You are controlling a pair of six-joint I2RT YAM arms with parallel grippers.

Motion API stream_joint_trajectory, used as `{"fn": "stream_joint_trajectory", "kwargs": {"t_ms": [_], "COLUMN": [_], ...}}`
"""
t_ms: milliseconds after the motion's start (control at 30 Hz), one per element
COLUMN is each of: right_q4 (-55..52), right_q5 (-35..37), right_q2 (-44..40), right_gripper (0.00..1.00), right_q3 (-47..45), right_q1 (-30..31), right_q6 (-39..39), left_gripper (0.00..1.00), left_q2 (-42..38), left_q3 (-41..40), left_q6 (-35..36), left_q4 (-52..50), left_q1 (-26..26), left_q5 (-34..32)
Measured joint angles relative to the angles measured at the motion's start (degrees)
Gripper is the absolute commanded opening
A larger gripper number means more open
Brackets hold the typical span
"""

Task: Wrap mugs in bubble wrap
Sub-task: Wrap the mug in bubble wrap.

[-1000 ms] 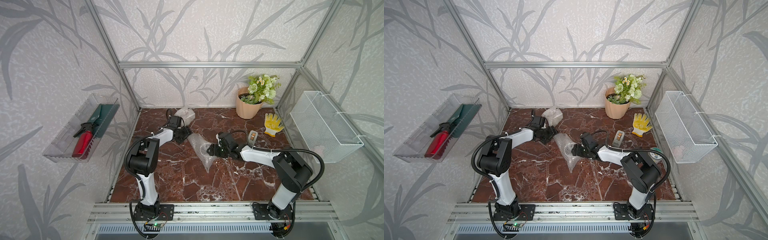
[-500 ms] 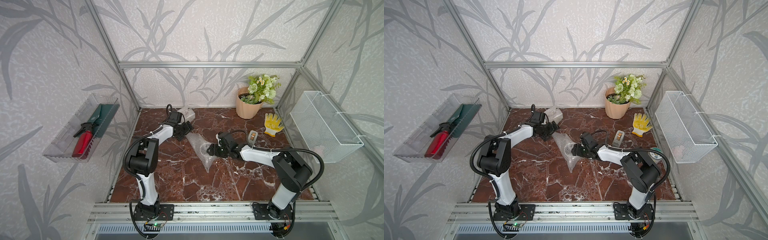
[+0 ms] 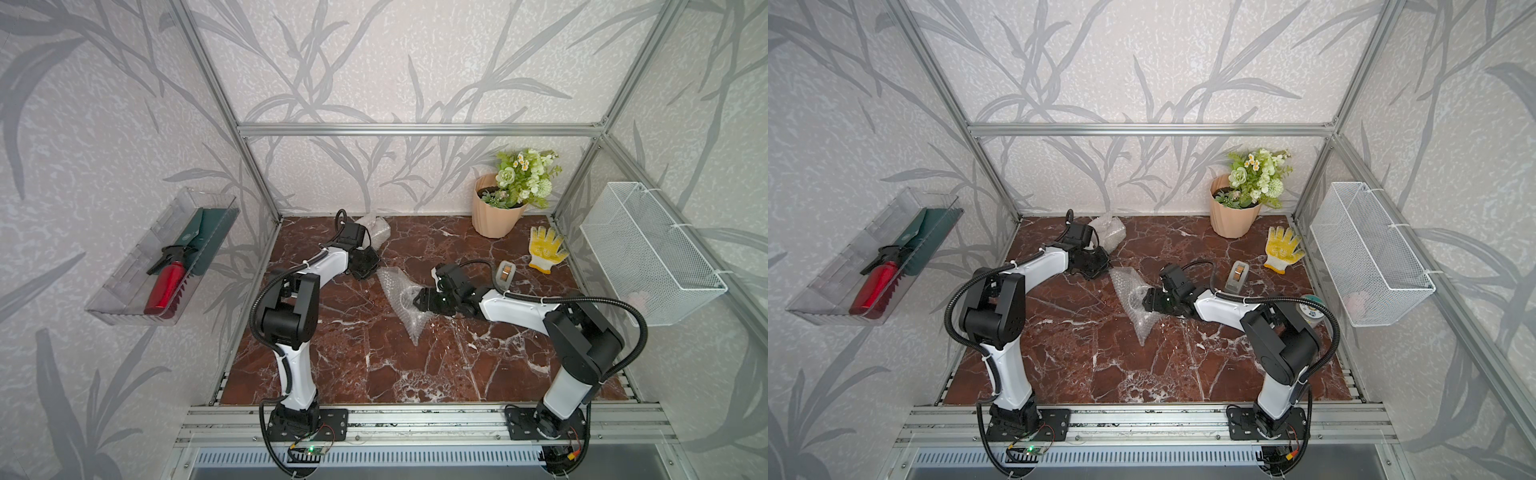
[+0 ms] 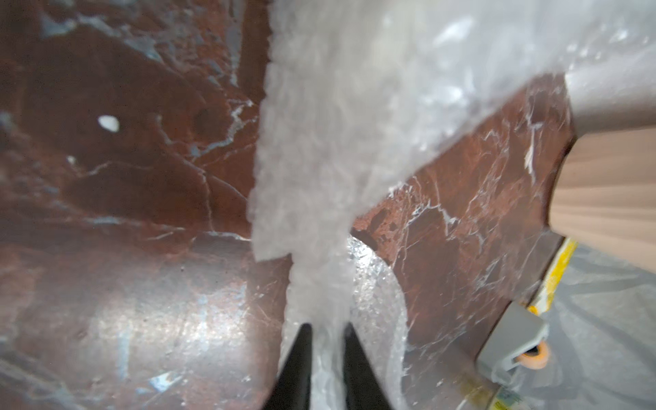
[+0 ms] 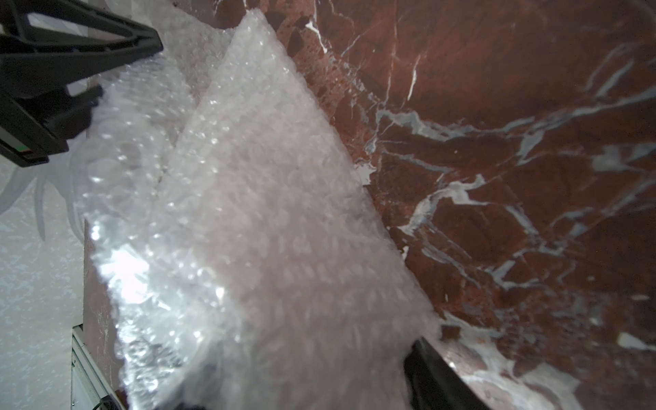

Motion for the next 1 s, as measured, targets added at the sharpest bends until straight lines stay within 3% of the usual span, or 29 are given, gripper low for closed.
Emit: {"fn": "stream_joint_trajectory", "kwargs": {"t_ms": [233, 467, 733, 1000], "right_q4": [-0.6, -0.8, -1.3, -2.3], "right_q5": [0.0, 0.0, -0.1, -0.3], "right_q2": [0.0, 0.1, 0.7, 1.6], "right_gripper": [0.7, 0.7, 0.69, 0.69], "right_q3": [0.3, 0.4, 1.1, 2.3], "right_q1": [0.0, 0.0, 0.0, 0.0], "right_q6": [-0.2, -0.2, -0.3, -0.7], "left_gripper": [0.0, 0.0, 0.0, 0.0], "left_q2": [-4.3, -13.6, -22.1, -27.7], "left_q3": [-3.1, -12.5, -26.7, -35.2], "left_q6": [1.4, 2.6, 2.4, 2.4], "left_q4": [1.6, 11.0, 24.9, 31.9], "left_q1": [0.0, -1.4, -6.2, -11.1], "left_q5": [1.5, 8.7, 15.8, 17.3]}}
